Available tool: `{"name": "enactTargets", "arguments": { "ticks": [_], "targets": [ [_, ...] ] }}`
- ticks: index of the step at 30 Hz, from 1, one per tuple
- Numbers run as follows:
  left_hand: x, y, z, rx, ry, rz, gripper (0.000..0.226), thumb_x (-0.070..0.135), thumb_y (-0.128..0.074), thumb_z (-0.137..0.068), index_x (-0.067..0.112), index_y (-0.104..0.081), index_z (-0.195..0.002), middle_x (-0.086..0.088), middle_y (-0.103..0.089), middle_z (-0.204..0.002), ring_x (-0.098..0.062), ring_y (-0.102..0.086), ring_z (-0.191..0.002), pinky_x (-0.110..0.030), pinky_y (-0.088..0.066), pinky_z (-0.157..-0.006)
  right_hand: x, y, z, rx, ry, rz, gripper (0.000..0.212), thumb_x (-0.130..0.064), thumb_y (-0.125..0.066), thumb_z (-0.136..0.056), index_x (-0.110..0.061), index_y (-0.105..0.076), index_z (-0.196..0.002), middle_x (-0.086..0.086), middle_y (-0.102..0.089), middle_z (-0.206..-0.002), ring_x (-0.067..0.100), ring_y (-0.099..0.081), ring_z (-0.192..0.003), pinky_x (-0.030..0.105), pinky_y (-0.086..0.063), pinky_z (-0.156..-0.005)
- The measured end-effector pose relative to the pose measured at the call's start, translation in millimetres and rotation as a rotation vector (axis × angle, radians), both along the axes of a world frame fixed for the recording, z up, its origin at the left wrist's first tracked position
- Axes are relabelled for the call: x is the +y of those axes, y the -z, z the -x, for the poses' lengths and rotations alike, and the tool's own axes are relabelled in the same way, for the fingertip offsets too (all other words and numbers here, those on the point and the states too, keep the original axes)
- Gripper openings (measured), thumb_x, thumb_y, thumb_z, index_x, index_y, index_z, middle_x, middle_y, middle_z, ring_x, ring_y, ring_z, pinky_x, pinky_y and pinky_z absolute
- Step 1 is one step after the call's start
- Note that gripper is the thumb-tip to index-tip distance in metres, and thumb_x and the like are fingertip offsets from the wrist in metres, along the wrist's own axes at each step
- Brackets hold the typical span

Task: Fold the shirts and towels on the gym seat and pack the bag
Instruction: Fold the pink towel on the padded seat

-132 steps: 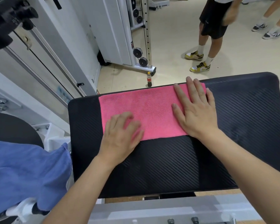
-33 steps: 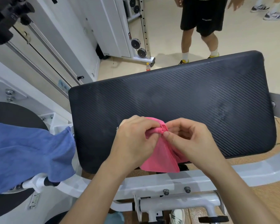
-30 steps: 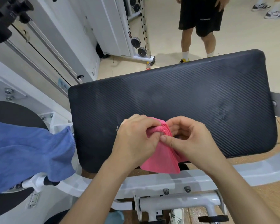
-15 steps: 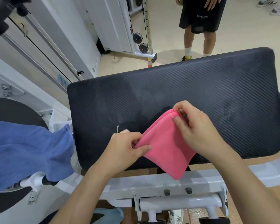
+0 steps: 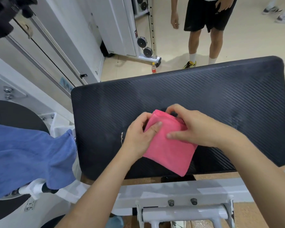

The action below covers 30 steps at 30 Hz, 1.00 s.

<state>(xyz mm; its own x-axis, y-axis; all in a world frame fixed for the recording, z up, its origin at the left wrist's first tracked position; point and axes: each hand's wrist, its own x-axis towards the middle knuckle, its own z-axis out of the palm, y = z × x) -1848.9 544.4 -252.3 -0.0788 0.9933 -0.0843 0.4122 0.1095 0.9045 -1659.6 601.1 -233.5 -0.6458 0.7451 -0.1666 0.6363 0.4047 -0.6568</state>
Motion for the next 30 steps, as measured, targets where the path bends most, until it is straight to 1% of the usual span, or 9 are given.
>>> {"name": "enactTargets", "arguments": {
  "ticks": [2,4,7,12,16,19,21,26,30],
  "targets": [
    [1.4,4.3,1.0,-0.052,-0.125,-0.002,0.011,0.035,-0.063,-0.091,0.025,-0.063,-0.093,0.016,-0.066,-0.084,0.000,-0.061,-0.079,-0.026,-0.051,-0.075,7.7,-1.3,-10.9,-0.106,-0.004,-0.008,0.033,-0.037,-0.068,-0.086,-0.029,-0.053,-0.114,-0.014,-0.062,-0.094,0.011,-0.059,-0.086,0.034,-0.049,-0.077],
    [0.7,11.0,0.4,-0.051,-0.230,-0.004,0.018,0.044,-0.058,-0.092,0.027,-0.058,-0.097,0.014,-0.065,-0.088,-0.003,-0.062,-0.082,-0.036,-0.053,-0.079,15.8,-4.9,-14.7,0.018,0.059,0.031,0.017,-0.031,-0.065,-0.090,-0.024,-0.061,-0.105,-0.011,-0.063,-0.091,0.011,-0.060,-0.084,0.029,-0.046,-0.075],
    [0.6,19.4,-3.2,0.108,-0.305,-0.101,0.028,0.049,-0.050,-0.095,0.028,-0.045,-0.112,0.007,-0.063,-0.087,-0.014,-0.063,-0.080,-0.049,-0.052,-0.077,27.0,-2.6,-6.9,0.004,0.107,-0.071,0.017,-0.031,-0.059,-0.094,-0.022,-0.062,-0.108,-0.009,-0.065,-0.098,0.012,-0.059,-0.091,0.031,-0.046,-0.080],
    [7.3,24.8,-3.7,0.453,-0.264,-0.367,0.037,0.037,-0.043,-0.100,0.032,-0.032,-0.134,-0.004,-0.060,-0.120,-0.024,-0.063,-0.093,-0.041,-0.054,-0.075,25.7,18.0,11.5,-0.063,0.199,-0.415,0.026,-0.033,-0.051,-0.096,-0.017,-0.060,-0.115,0.000,-0.061,-0.100,0.021,-0.057,-0.092,0.037,-0.048,-0.076],
    [6.4,34.6,6.2,0.642,-0.147,-0.477,0.028,0.033,-0.039,-0.098,0.030,-0.042,-0.125,-0.004,-0.052,-0.092,-0.021,-0.053,-0.059,-0.039,-0.052,-0.048,21.2,33.5,13.4,0.025,0.259,-0.660,0.030,-0.030,-0.053,-0.092,-0.009,-0.063,-0.110,0.009,-0.057,-0.097,0.030,-0.055,-0.088,0.043,-0.050,-0.067],
    [13.7,47.8,7.7,0.788,-0.181,-0.496,0.025,0.027,-0.045,-0.097,0.024,-0.048,-0.122,-0.005,-0.050,-0.083,-0.018,-0.043,-0.051,-0.037,-0.048,-0.045,14.1,34.3,20.9,0.125,0.411,-0.827,0.021,-0.012,-0.068,-0.082,-0.004,-0.065,-0.101,0.015,-0.056,-0.098,0.032,-0.050,-0.085,0.040,-0.046,-0.063],
    [17.5,52.6,2.4,0.829,-0.236,-0.487,0.025,0.028,-0.044,-0.099,0.020,-0.050,-0.121,-0.004,-0.049,-0.079,-0.016,-0.038,-0.050,-0.037,-0.045,-0.046,-0.3,36.3,28.4,0.161,0.328,-0.953,0.013,-0.003,-0.064,-0.082,-0.001,-0.065,-0.096,0.017,-0.059,-0.097,0.031,-0.050,-0.084,0.041,-0.048,-0.062],
    [17.4,49.7,-0.5,0.844,-0.250,-0.466,0.028,0.031,-0.041,-0.100,0.019,-0.049,-0.124,-0.005,-0.051,-0.084,-0.018,-0.046,-0.060,-0.041,-0.047,-0.053,-27.0,67.3,22.1,-0.054,0.057,-0.886,0.040,-0.033,-0.050,-0.098,-0.009,-0.059,-0.129,0.016,-0.055,-0.133,0.032,-0.050,-0.121,0.041,-0.043,-0.092],
    [2.2,37.1,3.4,0.829,-0.289,-0.560,0.029,0.025,-0.061,-0.091,0.016,-0.055,-0.118,-0.009,-0.050,-0.102,-0.023,-0.047,-0.085,-0.036,-0.044,-0.071,-23.5,78.9,17.6,-0.119,0.031,-0.844,0.049,-0.040,-0.043,-0.099,-0.012,-0.051,-0.139,0.014,-0.045,-0.146,0.028,-0.039,-0.136,0.039,-0.033,-0.104]
  ]
}}
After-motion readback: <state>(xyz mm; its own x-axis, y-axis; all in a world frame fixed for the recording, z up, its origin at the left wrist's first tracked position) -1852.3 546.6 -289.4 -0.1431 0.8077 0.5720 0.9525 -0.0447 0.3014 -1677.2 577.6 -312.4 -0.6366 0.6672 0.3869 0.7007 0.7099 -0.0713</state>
